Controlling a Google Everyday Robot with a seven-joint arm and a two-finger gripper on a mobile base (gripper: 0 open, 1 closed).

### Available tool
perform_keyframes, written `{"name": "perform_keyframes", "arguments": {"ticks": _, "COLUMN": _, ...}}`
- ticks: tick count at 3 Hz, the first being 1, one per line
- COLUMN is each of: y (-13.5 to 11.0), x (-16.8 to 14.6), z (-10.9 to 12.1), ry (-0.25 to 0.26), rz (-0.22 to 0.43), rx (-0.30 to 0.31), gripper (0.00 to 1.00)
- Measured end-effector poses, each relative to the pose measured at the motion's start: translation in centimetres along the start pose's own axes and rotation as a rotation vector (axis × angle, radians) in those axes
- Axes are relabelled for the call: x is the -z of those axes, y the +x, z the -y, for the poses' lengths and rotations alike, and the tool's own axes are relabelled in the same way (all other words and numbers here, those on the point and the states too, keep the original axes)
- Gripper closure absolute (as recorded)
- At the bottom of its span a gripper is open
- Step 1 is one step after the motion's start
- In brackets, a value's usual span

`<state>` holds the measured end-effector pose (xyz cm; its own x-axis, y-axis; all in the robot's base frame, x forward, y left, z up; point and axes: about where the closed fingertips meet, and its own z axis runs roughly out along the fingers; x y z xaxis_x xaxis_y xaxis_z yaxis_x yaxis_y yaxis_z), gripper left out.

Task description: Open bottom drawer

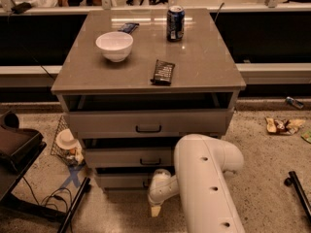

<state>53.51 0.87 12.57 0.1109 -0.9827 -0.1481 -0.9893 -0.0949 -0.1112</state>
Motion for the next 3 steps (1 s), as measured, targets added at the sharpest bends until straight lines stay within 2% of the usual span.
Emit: {"name": "perform_keyframes", "arguments": {"ticks": 3, "y": 0.03, "x": 0.14, "z": -0.19, "ry": -0.003, "rz": -0.002, "rx": -0.001, "gripper": 0.95}}
